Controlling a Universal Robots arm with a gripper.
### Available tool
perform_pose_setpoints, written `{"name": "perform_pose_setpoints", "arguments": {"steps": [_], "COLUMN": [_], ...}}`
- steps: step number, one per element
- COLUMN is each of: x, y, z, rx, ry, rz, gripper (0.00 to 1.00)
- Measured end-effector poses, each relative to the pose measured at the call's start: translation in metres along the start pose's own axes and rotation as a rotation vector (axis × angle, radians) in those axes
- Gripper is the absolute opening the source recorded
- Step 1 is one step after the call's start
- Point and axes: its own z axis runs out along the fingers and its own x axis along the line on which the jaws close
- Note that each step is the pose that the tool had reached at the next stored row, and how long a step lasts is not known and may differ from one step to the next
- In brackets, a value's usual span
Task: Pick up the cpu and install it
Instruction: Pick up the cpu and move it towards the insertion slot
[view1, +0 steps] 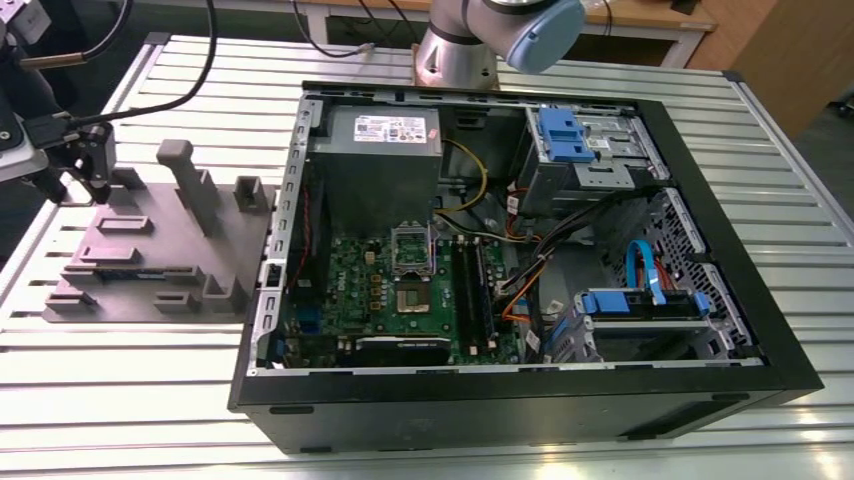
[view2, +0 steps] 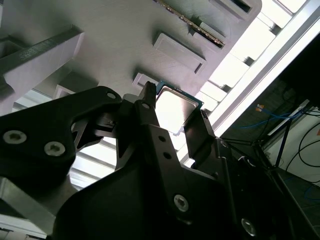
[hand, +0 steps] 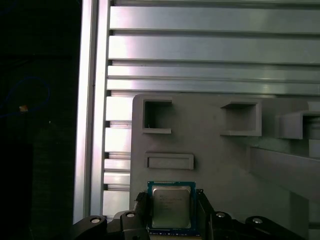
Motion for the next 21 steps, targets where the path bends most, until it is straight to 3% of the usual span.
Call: {"name": "perform_pose_setpoints", "arguments": {"steps": [21], "x": [0.0001], "y": [0.0003], "z": [-0.0063], "rx": [-0.0001], "ry": [-0.0001], "rz": [0.0], "gripper": [0.47]}}
